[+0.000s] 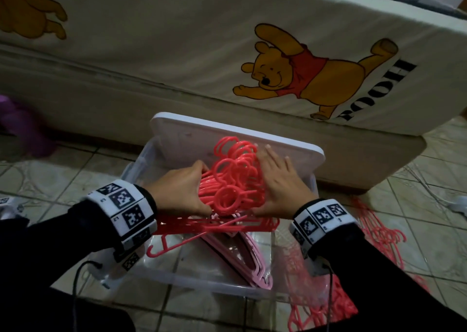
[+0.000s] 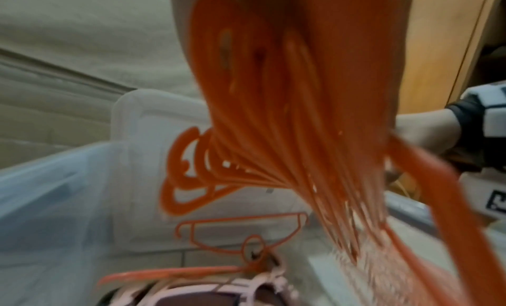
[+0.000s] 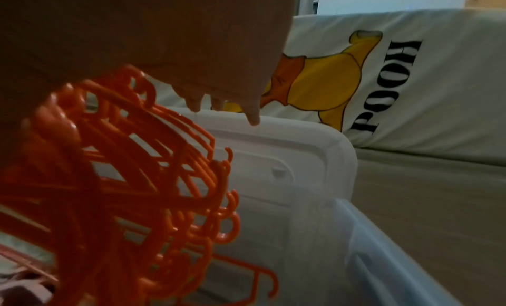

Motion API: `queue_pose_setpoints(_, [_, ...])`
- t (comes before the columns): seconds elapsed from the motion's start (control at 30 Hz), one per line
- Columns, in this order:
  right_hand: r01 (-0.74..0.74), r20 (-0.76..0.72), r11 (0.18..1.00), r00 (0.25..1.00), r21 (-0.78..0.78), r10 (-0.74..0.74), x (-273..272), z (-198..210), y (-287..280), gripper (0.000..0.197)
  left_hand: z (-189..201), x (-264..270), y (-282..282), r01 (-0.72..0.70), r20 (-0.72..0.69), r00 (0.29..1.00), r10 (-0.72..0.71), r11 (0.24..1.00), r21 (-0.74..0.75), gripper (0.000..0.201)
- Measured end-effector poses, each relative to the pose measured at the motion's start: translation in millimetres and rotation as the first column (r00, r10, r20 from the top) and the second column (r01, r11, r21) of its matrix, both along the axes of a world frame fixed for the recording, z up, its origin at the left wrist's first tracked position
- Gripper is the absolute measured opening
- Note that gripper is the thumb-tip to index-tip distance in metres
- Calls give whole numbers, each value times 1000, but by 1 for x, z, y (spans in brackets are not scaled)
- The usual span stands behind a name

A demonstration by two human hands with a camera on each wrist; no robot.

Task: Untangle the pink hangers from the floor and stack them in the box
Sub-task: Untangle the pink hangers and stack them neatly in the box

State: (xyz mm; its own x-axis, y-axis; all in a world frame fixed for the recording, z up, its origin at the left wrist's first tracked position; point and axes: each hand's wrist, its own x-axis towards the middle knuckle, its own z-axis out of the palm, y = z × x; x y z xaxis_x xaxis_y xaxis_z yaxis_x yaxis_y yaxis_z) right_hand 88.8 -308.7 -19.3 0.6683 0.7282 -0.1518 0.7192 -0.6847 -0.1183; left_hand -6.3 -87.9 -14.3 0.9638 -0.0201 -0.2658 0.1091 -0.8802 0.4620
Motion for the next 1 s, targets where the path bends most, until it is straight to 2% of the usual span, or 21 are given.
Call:
queue_pose_setpoints(0.1, [-24, -73, 1000, 997, 9, 25, 2, -11, -2, 129, -4, -1, 0, 41, -24, 999, -41, 999, 7, 73])
queue_pose_setpoints(0.17, [-41, -102, 998, 994, 48, 46, 2, -15, -2, 118, -6, -1, 0, 45, -42, 998, -44, 999, 17, 71])
queue_pose_setpoints(0.27, [-64, -80, 992, 994, 113, 73, 1, -18, 0, 82, -10, 0, 3, 25, -36, 999, -23, 999, 43, 64])
queue_pose_setpoints(0.33, [-77, -63, 988, 994, 135, 86, 0, -17, 2, 55, -11, 0, 5, 21, -48, 999, -19, 999, 33, 71])
queue_pose_setpoints(0.37, [-79, -74, 985, 993, 151, 91, -1, -17, 2, 47, -12, -1, 5, 25, -60, 998, -23, 999, 23, 76])
queue_pose_setpoints(0.43, [-79, -136, 979, 985, 188, 106, -2, -17, 1, 50, -12, -2, 4, 36, -74, 997, -35, 999, 12, 81])
queue_pose_setpoints(0.5, [-85, -205, 975, 970, 204, 127, -3, -20, -2, 67, -13, -3, 4, 38, -82, 996, -37, 999, 4, 78])
queue_pose_setpoints(0.57, [-86, -209, 977, 970, 196, 127, -4, -27, -4, 87, -13, -3, 4, 40, -86, 996, -40, 999, 0, 76])
queue_pose_setpoints(0.63, [-69, -199, 975, 974, 209, 112, -6, -32, -3, 93, -12, -3, 5, 37, -86, 996, -38, 999, -13, 75])
queue_pose_setpoints(0.9, [45, -207, 960, 978, 276, 14, -11, -37, 0, 81, -14, -3, 2, 29, -65, 997, -33, 998, -55, 68])
queue_pose_setpoints(1.0, [89, -175, 966, 983, 244, -46, -12, -35, 3, 62, -15, -1, 1, 26, -50, 998, -28, 998, -50, 66])
